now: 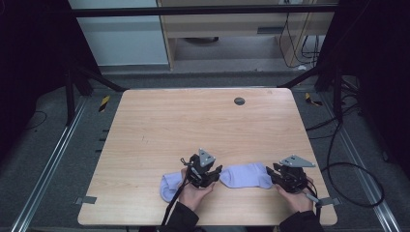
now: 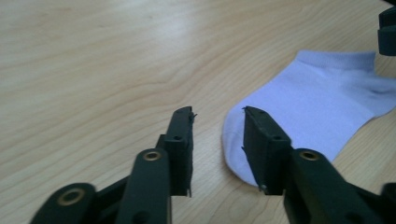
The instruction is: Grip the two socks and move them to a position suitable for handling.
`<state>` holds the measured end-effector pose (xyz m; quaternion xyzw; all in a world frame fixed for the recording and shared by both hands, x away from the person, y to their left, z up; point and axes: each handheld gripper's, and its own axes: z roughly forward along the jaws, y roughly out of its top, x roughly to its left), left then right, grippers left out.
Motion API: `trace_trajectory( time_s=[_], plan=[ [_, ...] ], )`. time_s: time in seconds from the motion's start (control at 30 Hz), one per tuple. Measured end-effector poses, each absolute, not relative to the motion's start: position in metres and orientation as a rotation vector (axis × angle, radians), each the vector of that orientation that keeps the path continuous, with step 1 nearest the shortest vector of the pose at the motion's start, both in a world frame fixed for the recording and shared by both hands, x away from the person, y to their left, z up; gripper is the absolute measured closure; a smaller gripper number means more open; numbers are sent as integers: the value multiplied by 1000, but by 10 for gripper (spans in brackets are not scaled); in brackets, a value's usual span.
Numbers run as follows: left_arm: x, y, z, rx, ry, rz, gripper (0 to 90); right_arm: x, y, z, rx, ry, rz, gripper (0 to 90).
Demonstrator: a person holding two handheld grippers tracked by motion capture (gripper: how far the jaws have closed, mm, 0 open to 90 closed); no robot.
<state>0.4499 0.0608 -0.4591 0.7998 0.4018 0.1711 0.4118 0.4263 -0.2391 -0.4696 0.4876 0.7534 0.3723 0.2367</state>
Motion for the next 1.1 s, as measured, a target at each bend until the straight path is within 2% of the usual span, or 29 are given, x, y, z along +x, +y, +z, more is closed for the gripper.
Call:
trace_trajectory(
  time_s=[0.03, 0.2, 0.43, 0.6, 1.1],
  plan=[
    [450, 65, -455, 2002, 1012, 429, 541, 426, -238, -468, 1328, 2059, 1032, 603],
    [452, 86, -432, 2003, 1003, 429, 473, 425, -231, -459, 1309, 2025, 1137, 462],
    [453, 132, -413, 2019, 998, 446, 402, 425, -217, -454, 1232, 2039, 1202, 352],
    [444, 164, -415, 2049, 1013, 524, 389, 424, -202, -451, 1172, 2098, 1224, 341],
    [409, 241, -446, 2019, 1132, 570, 383, 425, -145, -443, 1074, 2213, 1274, 354]
  ],
)
